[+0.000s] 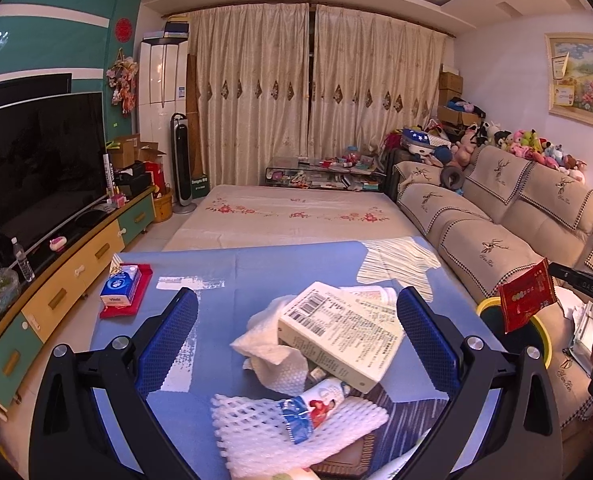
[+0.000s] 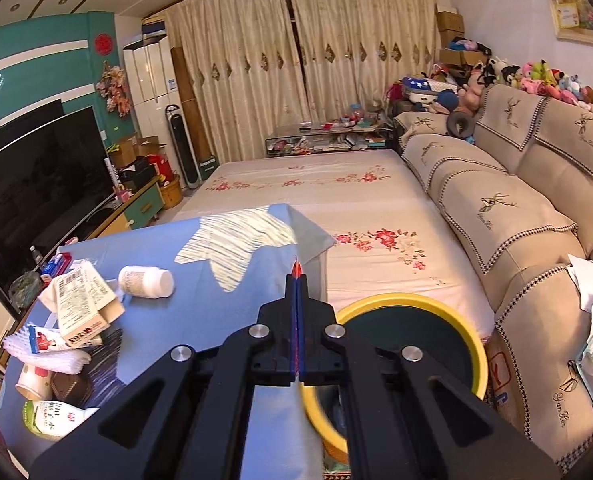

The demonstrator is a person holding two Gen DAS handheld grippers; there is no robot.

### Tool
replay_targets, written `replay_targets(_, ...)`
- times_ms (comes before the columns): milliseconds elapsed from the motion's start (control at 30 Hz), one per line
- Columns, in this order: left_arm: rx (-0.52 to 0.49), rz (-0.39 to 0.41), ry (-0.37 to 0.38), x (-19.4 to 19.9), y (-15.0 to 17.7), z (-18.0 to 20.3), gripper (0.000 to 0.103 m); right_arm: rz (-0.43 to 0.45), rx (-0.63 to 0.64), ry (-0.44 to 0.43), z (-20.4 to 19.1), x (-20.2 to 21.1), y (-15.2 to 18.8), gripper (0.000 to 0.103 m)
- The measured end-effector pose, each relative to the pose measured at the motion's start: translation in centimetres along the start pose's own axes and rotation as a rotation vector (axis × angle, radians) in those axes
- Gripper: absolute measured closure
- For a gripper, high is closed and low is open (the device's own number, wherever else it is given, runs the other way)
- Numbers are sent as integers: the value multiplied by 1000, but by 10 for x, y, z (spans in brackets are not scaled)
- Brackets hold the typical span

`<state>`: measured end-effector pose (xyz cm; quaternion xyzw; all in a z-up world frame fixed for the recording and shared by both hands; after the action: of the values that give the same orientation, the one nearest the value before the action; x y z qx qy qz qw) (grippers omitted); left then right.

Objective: Collect trash
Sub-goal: 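Carry the red packet to the yellow bin and open the right gripper, then grasp the coconut water bottle with the left gripper and lift it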

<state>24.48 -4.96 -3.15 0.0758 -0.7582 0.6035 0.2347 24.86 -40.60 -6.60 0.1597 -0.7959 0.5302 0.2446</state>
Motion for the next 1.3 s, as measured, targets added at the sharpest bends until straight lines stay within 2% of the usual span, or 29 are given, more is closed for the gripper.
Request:
replay_targets(300,-49,-25,22,-2,-7,31,5,-55,-65,94,60,-35,11,103)
replay_targets(667,-84,-57,57,-14,-11,55,5,-126,-120,167,108,-80,27,103)
replay_targets(800,-92,-65,65,-18,-10,58,5,-141,-138,167,114,-86,31,102)
replay_targets(967,-92,-69,71,-19,-9,60,5,-147,-133,167,114,-88,33,91)
replay_targets(1100,-89,-75,76,-17,-6,57,5,-144,-133,162,111,-86,35,89)
replay_targets(1300,-90,-93,136,-3,5,56,5,-135,-123,143,103,-75,40,81)
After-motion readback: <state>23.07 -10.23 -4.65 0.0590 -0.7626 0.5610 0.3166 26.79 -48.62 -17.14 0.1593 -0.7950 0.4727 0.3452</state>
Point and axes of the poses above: each gripper's, at about its wrist camera, not at the fingertips, and x roughly against the way its jaws point, z to its right, y to its underside, the point moved 6 cm from there along -x, roughly the way its jaws point, and after that the axes turned 13 degrees about -x, right-handed, at the moved point
